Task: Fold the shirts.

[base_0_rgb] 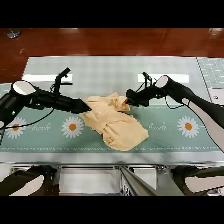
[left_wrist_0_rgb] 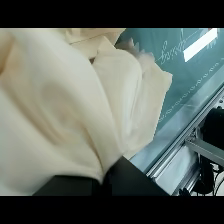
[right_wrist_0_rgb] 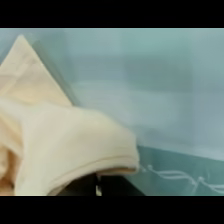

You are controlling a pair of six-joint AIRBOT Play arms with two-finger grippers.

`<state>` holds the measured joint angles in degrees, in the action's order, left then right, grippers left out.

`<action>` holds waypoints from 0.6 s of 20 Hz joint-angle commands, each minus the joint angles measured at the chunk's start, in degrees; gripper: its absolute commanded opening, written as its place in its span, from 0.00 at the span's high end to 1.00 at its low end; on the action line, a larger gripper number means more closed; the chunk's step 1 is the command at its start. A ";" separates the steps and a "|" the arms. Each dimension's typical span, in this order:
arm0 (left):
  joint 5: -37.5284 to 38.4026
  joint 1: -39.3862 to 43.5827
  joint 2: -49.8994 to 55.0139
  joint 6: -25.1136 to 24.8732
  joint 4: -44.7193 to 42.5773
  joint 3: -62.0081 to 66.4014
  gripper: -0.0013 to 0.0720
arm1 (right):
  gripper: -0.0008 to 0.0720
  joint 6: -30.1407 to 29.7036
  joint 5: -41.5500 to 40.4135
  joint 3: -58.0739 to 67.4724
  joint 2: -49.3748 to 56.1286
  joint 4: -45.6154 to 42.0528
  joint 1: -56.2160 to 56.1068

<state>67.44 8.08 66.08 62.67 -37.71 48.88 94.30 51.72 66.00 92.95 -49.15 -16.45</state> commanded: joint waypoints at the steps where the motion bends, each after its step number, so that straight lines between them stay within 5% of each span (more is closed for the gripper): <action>1: -0.33 -2.49 -1.01 -0.09 1.70 4.66 0.94 | 0.96 -2.29 4.24 8.22 -2.14 -2.78 1.38; 5: -6.19 -9.42 -5.55 -0.04 10.82 23.12 0.94 | 0.96 -1.77 4.61 27.78 -13.09 -9.29 4.74; 8: -5.57 -14.49 -9.20 0.24 10.23 37.44 0.94 | 0.96 -1.90 5.79 39.21 -24.13 -17.57 4.79; 12: -1.51 -21.59 -17.44 8.13 2.10 45.51 0.94 | 0.96 -3.06 9.25 40.72 -41.55 -24.76 4.81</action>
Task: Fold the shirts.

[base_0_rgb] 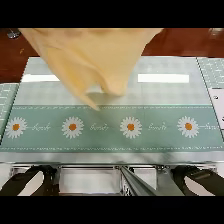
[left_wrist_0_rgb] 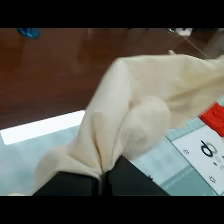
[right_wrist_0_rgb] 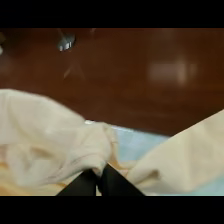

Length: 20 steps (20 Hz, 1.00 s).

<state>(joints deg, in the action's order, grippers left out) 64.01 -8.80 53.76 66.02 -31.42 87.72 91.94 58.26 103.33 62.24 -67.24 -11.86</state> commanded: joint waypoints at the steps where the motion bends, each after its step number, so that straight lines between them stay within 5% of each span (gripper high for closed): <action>1: 2.69 -5.88 -7.72 4.79 -4.17 6.75 0.94 | 0.96 -1.18 5.29 3.39 -14.45 -6.86 0.22; 6: 7.85 -6.29 -18.99 4.87 -4.15 6.73 0.94 | 0.96 -1.81 11.93 3.39 -26.27 -6.19 0.26; 12: 12.66 -6.29 -22.84 7.32 -4.17 2.56 0.94 | 0.96 -0.90 14.23 -0.42 -27.15 -6.38 0.26; 16: 14.25 -5.62 -22.27 4.20 -4.17 -15.04 0.94 | 0.96 -0.24 13.66 -10.91 -21.33 -3.67 0.26; 20: 6.08 0.11 -17.11 -0.35 -4.22 -37.38 0.94 | 0.96 -0.28 11.06 -21.59 -8.70 -2.27 0.24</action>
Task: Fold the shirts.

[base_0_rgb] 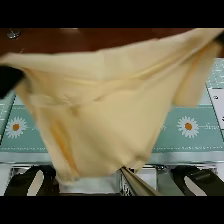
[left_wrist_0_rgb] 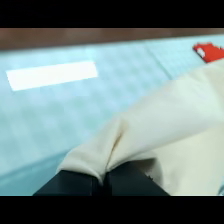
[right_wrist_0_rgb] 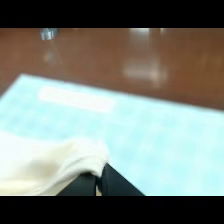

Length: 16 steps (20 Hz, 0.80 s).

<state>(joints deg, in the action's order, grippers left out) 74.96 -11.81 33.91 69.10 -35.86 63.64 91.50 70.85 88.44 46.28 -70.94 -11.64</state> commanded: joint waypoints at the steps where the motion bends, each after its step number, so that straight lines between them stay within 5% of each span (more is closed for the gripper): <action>1: -8.94 4.70 4.98 -4.81 0.22 -17.20 0.94 | 0.96 0.22 -2.93 -8.31 10.97 1.68 0.02; 4: -20.68 7.23 14.78 -7.10 -0.33 -22.75 0.94 | 0.96 0.63 -6.67 -9.05 23.63 4.39 0.04; 10: -23.28 7.06 31.54 -6.88 -0.24 -22.05 0.94 | 0.96 2.23 -7.61 -9.05 38.88 7.50 1.16; 11: -23.08 7.08 32.85 -6.93 -0.24 -21.35 0.93 | 0.79 2.93 -6.54 -9.05 39.15 7.48 2.45; 12: -22.86 7.06 33.64 -6.91 -0.68 -20.46 0.64 | 0.23 2.67 -3.98 -8.98 38.97 7.61 4.15; 13: -22.64 7.06 34.10 -6.71 -1.42 -19.30 0.02 | 0.13 0.72 0.76 -9.01 38.42 6.54 6.29; 16: -17.40 5.95 34.36 -4.76 -5.51 -15.98 0.03 | 0.13 0.09 9.97 -14.71 33.03 -3.87 10.93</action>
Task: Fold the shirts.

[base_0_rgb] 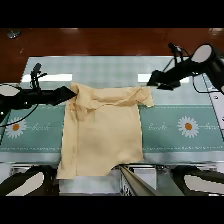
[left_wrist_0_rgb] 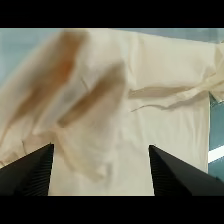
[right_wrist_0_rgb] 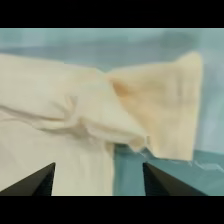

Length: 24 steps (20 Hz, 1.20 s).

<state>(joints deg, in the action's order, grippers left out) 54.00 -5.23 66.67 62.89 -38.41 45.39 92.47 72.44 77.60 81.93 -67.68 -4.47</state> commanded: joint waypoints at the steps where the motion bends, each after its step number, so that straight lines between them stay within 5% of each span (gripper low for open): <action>1: 4.59 -0.81 1.81 1.95 -3.32 2.25 0.03 | 0.13 -0.09 7.50 -9.51 -6.03 -8.15 4.39; 6: -0.94 2.29 8.52 2.29 -1.11 3.08 0.03 | 0.13 1.31 -4.02 -36.13 -19.32 3.39 -0.46; 12: -3.06 9.90 21.88 4.28 1.11 13.42 0.03 | 0.13 3.50 -5.44 -43.04 -20.31 4.61 -11.32; 13: -2.32 10.56 23.54 5.60 1.11 15.34 0.08 | 0.13 4.15 -5.44 -43.04 -20.31 4.59 -12.85; 15: 2.23 10.71 25.81 5.97 1.09 18.36 0.93 | 0.13 5.33 -5.33 -43.04 -20.31 4.00 -15.19; 24: 8.26 9.42 26.25 5.73 0.22 21.20 0.94 | 0.13 0.98 -4.04 -43.04 -12.85 11.96 -17.18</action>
<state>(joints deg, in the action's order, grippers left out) 60.97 4.34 92.68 68.58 -38.11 66.06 96.42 68.71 34.63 65.89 -60.66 -21.26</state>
